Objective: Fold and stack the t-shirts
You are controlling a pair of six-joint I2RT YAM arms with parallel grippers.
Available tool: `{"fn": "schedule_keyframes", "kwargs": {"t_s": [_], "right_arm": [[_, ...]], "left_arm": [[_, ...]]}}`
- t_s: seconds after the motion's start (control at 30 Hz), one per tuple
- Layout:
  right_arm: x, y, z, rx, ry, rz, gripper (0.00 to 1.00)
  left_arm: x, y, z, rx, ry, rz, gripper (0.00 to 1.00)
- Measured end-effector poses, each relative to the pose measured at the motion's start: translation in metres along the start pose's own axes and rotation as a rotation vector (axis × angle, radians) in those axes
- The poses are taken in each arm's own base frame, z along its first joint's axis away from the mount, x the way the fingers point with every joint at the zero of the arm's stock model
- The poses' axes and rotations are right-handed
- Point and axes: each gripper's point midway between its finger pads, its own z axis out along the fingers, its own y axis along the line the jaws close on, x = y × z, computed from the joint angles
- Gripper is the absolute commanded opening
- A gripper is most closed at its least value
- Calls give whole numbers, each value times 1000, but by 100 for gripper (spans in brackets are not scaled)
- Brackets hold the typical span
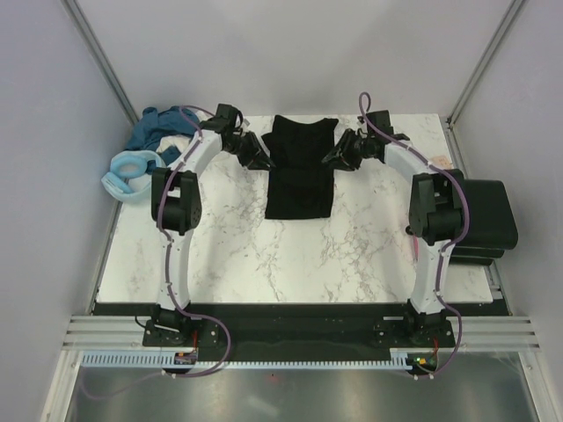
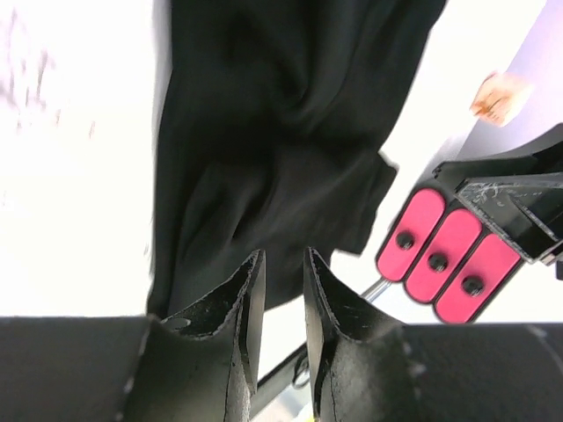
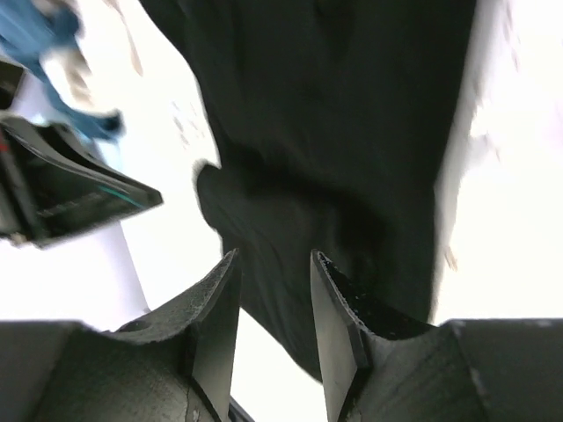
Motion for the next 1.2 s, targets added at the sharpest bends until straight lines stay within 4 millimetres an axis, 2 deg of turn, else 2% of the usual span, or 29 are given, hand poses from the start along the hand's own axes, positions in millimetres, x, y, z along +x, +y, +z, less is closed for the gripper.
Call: {"fn": "schedule_keyframes", "kwargs": {"t_s": [0.17,0.2,0.4,0.53,0.77,0.97,1.1,1.2], "right_arm": [[42,-14,-19,55,74,-33,47],[50,-16,-21,63,90,-44,49],[83,-10,-13,85,161,-120,49],[97,-7,-9,92,190,-154,50],[104,-14,-8,122,209,-177,51],[109,-25,-8,157,234,-189,40],[111,-32,-3,167,248,-185,40],[110,-33,0,170,252,-183,29]], "left_arm": [[26,5,-11,-40,21,40,33],[30,3,-13,-46,20,58,33],[63,-23,-13,-52,32,184,32],[80,-25,-4,-59,63,215,32],[81,-3,0,-111,69,203,32],[81,5,0,-134,66,202,31],[82,7,1,-138,68,203,31],[82,8,1,-140,68,204,31]]}}
